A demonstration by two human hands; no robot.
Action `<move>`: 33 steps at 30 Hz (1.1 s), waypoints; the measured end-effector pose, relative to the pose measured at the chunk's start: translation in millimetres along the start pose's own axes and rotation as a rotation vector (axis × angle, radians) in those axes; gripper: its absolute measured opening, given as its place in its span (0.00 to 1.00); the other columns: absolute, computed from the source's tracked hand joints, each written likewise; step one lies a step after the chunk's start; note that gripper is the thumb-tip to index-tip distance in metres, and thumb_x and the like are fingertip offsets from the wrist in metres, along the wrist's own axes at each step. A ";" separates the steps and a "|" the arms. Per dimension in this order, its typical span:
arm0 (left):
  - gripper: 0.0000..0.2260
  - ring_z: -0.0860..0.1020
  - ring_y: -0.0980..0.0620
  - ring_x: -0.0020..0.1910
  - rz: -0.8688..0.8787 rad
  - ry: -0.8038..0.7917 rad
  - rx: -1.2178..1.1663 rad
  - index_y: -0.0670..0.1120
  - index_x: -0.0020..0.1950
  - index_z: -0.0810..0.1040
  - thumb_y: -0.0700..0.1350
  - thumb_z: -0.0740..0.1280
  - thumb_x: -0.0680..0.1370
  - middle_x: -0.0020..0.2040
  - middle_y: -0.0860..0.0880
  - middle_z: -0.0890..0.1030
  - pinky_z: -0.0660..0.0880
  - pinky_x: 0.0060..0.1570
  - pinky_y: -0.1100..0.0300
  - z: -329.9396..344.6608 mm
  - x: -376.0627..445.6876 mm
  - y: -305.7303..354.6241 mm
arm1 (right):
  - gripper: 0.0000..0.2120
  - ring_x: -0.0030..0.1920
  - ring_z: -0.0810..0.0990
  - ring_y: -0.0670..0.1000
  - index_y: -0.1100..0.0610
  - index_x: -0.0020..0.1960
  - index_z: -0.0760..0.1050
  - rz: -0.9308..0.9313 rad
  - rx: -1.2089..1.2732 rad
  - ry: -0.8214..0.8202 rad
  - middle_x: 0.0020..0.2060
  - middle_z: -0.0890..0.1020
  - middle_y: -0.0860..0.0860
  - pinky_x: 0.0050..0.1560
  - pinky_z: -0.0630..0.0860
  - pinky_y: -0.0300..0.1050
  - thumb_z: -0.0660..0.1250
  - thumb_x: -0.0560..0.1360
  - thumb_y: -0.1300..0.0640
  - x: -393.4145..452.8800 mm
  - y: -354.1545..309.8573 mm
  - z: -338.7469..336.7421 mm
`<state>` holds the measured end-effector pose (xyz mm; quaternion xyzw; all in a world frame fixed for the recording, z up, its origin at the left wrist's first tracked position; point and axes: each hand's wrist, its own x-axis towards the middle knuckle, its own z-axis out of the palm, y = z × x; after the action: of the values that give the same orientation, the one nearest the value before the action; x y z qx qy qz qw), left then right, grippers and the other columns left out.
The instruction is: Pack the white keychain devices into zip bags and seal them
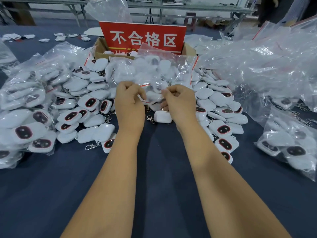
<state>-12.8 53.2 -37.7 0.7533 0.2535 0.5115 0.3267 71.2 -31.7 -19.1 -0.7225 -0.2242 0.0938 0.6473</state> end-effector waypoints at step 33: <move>0.13 0.78 0.64 0.43 -0.436 -0.113 -0.357 0.53 0.44 0.84 0.38 0.62 0.76 0.48 0.52 0.83 0.72 0.43 0.71 0.4 3.2 5.2 | 0.16 0.50 0.83 0.55 0.64 0.62 0.77 0.099 0.328 -0.213 0.52 0.84 0.60 0.54 0.78 0.49 0.67 0.75 0.71 -10.0 0.9 11.2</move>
<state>-11.0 51.9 -32.0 0.6389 0.2967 0.4231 0.5699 57.8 -26.2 -23.2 -0.6035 -0.2372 0.2365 0.7236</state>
